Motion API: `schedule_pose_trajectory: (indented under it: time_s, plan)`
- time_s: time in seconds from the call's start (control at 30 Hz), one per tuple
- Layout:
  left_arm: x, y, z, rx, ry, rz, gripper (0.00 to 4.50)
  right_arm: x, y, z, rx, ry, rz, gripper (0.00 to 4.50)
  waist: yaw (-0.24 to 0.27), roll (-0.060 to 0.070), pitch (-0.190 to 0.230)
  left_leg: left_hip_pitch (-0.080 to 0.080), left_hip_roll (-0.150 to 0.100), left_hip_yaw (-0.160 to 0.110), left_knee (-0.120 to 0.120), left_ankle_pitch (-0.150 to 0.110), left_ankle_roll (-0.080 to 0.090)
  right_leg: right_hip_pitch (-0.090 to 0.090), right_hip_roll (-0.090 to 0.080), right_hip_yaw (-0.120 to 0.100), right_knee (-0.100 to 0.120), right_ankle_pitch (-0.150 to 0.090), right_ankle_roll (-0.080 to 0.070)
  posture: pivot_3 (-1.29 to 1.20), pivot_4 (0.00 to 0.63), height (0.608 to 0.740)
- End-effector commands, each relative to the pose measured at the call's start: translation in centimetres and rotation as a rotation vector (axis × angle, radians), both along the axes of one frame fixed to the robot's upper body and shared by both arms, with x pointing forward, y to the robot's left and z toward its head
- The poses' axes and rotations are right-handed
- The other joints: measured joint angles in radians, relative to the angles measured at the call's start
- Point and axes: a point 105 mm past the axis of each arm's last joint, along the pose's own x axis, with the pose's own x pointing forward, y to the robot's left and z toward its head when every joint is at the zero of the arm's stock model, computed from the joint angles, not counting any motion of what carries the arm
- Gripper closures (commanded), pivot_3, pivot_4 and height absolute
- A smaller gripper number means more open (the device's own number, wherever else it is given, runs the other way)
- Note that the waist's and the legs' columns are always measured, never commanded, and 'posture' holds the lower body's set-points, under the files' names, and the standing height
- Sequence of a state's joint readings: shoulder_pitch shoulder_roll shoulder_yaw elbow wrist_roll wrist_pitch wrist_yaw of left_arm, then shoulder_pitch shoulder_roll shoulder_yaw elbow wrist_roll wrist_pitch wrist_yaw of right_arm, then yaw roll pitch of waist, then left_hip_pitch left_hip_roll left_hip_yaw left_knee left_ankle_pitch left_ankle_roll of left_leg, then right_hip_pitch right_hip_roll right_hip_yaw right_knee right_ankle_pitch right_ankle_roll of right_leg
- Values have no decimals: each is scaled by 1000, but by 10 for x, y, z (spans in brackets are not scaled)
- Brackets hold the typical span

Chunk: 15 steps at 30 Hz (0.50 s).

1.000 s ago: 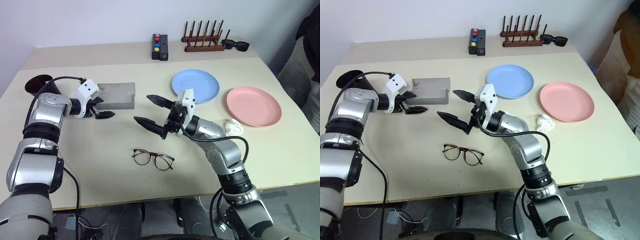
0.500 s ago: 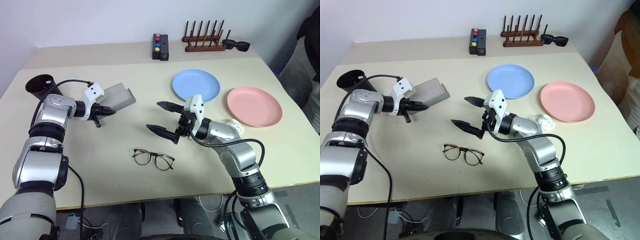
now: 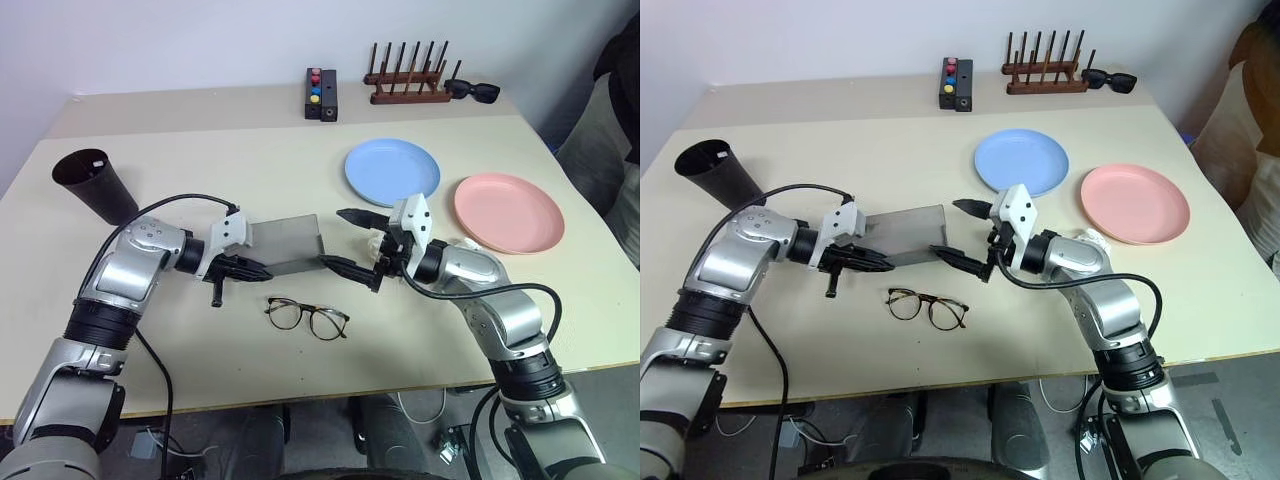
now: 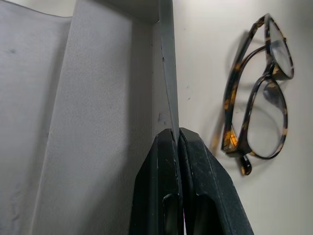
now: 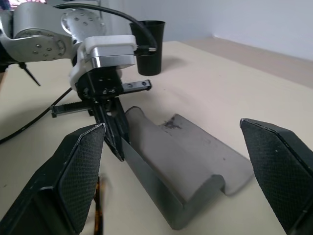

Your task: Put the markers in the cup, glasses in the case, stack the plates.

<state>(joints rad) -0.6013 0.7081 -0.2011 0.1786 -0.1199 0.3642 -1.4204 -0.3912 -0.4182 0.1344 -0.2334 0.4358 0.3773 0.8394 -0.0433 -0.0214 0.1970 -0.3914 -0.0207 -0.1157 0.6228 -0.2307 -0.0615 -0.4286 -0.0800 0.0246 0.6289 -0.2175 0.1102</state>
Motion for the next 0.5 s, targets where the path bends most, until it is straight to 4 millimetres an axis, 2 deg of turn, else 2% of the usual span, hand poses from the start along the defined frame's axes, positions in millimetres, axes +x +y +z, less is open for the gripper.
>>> schedule_pose_trajectory:
  time_s: [0.03, 0.07, 0.1, 0.2, 0.27, 0.4, 0.5]
  plan:
    - [0, 1, 7, 10, -24, -9, 4476, -6, -3, 9, 4, -36, 6, 0, 0, 0, 0, 0, 0, 0, 0, 0, 0, 0, 0, 0, 0, 0, 0, 0, 150, 739]
    - [1, 2, 7, 12, -26, -4, 3924, -6, -4, 8, -5, -33, 4, 0, 0, 0, 0, 0, 0, 0, 0, 0, 0, 0, 0, 0, 0, 0, 0, 0, 150, 739]
    - [2, 3, 8, 13, -31, 0, 3616, -7, -5, 6, -17, -30, 3, 0, 0, 0, 0, 0, 0, 0, 0, 0, 0, 0, 0, 0, 0, 0, 0, 0, 150, 739]
    - [7, 6, 15, -3, -59, 18, 2196, -9, -10, -2, -73, -26, 3, 0, 1, 0, 0, 0, 0, 0, 0, 0, 0, 0, 0, 0, 0, 0, 0, 0, 150, 739]
    - [9, 8, 24, -30, -82, 31, 2196, -10, -16, -5, -101, -19, 0, 0, 1, 0, 0, 0, 0, 0, 0, 0, 0, 0, 0, 0, 0, 0, 0, 0, 150, 739]
    - [12, 9, 56, -111, -155, 40, 2196, -18, -34, -12, -189, 2, 1, 0, 2, 0, 0, 0, 0, 0, 0, 0, 0, 0, 0, 0, 0, 0, 1, 0, 150, 739]
    - [0, -2, 64, -116, -180, -41, 2196, -24, -46, -18, -247, 18, -3, 0, 3, 0, 0, -1, 0, 0, 0, 0, 0, 0, 0, 0, -1, -1, 2, 0, 150, 739]
